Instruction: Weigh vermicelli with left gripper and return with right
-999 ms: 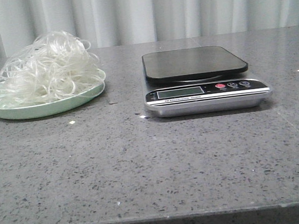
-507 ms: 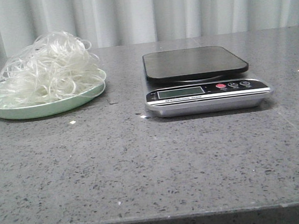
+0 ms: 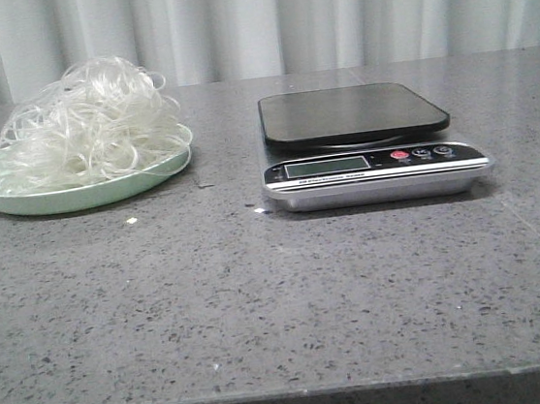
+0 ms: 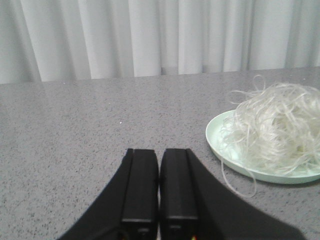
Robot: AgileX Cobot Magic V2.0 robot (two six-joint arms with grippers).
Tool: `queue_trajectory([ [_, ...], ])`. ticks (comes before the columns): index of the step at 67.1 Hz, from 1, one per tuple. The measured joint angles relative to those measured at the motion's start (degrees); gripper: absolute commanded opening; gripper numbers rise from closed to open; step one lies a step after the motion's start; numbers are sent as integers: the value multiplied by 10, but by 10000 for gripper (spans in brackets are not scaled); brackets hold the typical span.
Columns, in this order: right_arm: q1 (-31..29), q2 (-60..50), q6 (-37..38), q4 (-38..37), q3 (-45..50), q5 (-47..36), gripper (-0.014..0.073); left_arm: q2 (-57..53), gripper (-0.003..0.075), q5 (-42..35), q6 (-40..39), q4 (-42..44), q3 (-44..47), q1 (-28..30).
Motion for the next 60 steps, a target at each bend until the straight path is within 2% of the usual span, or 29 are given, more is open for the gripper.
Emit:
queue_trajectory([
  [24, 0, 0, 0, 0, 0, 0, 151, -54, 136, -124, 1, -3, 161, 0],
  [60, 0, 0, 0, 0, 0, 0, 151, -54, 136, -140, 1, -3, 161, 0],
])
